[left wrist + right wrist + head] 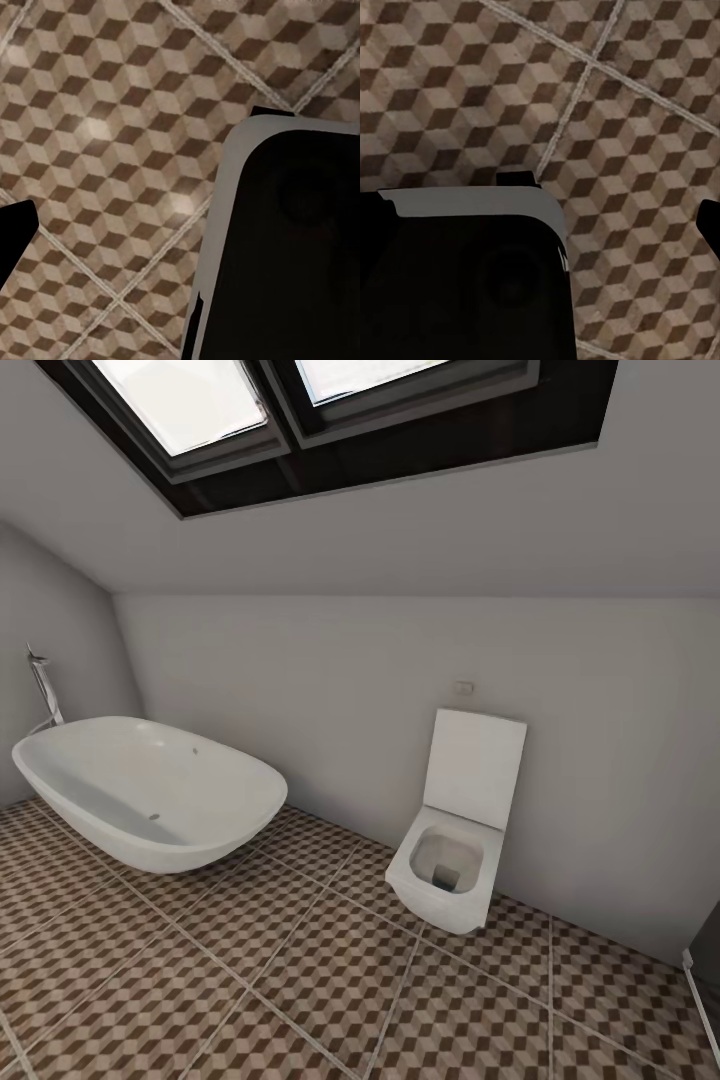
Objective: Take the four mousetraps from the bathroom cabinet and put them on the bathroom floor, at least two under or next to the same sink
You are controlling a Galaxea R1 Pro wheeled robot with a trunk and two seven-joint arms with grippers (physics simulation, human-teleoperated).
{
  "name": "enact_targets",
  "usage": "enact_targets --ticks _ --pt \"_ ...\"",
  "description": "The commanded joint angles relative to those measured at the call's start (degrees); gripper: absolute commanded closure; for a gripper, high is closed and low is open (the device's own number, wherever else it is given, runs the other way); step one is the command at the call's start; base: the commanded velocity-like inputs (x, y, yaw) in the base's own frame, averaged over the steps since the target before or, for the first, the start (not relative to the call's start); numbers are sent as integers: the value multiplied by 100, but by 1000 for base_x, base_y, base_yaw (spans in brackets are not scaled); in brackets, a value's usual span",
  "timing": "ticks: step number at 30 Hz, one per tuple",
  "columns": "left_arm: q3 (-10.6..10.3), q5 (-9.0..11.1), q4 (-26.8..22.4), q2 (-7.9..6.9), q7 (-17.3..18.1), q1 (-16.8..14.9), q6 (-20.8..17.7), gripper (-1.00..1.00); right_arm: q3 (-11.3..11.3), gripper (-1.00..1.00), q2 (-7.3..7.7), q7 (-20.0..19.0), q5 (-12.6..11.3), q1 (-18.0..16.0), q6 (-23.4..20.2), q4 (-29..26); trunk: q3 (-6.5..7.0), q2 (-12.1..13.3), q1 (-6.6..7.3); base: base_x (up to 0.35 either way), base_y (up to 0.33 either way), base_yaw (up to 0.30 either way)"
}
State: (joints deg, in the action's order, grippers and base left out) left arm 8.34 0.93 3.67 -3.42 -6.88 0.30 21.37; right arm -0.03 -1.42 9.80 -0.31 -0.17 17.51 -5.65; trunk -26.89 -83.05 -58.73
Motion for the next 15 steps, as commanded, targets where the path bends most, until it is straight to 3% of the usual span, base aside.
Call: enact_targets --ticks 1,15 --pt "24 7 10 -1 3 -4 33 -100 2 -100 -1 16 -3 -1 16 2 -4 -3 0 0 0 0" --pt "20 11 10 -1 3 -5 34 -100 -6 -100 -7 16 -4 -3 16 2 -4 -3 0 0 0 0"
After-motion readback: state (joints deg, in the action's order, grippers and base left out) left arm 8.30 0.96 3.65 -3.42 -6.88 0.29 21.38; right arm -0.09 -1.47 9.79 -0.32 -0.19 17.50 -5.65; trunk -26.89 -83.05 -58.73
